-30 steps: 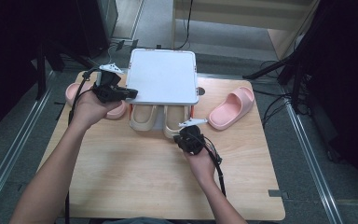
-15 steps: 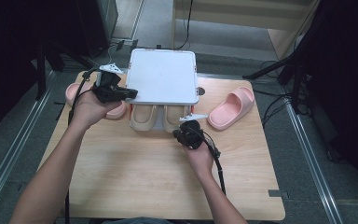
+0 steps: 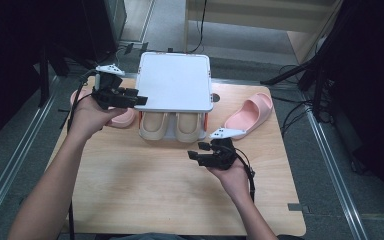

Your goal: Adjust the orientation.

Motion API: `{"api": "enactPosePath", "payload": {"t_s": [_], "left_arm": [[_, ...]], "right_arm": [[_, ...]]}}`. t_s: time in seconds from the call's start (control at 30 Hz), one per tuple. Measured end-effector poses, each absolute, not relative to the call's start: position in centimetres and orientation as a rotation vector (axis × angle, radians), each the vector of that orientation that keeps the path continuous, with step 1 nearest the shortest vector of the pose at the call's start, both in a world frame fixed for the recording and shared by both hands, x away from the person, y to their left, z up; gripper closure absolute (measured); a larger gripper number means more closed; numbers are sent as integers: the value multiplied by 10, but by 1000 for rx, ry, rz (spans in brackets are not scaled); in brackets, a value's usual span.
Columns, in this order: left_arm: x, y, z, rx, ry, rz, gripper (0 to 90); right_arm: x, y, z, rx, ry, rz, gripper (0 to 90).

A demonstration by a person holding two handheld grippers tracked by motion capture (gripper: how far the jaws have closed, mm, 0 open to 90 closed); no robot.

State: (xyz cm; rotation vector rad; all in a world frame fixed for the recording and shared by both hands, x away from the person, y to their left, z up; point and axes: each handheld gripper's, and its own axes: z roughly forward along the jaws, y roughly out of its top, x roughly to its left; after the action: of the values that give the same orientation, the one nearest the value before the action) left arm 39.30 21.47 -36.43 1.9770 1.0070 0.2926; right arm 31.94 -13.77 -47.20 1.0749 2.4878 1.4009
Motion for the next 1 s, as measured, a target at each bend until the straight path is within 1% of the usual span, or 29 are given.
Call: {"api": "enactPosePath", "payload": {"t_s": [0.1, 0.17, 0.3, 0.33, 0.43, 0.73, 0.83, 0.93, 1.0], "left_arm": [[387, 222, -360, 1967, 1010, 320, 406], [384, 227, -359, 1963, 1003, 332, 393], [377, 242, -359, 1980, 1007, 366, 374], [376, 248, -360, 1974, 1017, 376, 374], [374, 261, -362, 1954, 1054, 367, 377], [368, 286, -378, 1901, 1118, 360, 412], [367, 290, -382, 1896, 1117, 366, 440], [368, 299, -393, 1888, 1175, 326, 491], [369, 303, -400, 1891, 1208, 318, 507]], "right_arm": [[314, -145, -471, 1098, 2471, 1441, 355], [313, -148, -470, 1121, 2469, 1438, 336], [314, -151, -469, 1097, 2482, 1424, 361], [315, -152, -468, 1093, 2483, 1421, 382], [319, -153, -467, 1092, 2488, 1418, 387], [334, -155, -463, 1081, 2500, 1381, 390], [336, -157, -463, 1090, 2495, 1382, 390], [342, -161, -461, 1104, 2481, 1389, 399], [344, -164, -459, 1103, 2470, 1405, 417]]}}
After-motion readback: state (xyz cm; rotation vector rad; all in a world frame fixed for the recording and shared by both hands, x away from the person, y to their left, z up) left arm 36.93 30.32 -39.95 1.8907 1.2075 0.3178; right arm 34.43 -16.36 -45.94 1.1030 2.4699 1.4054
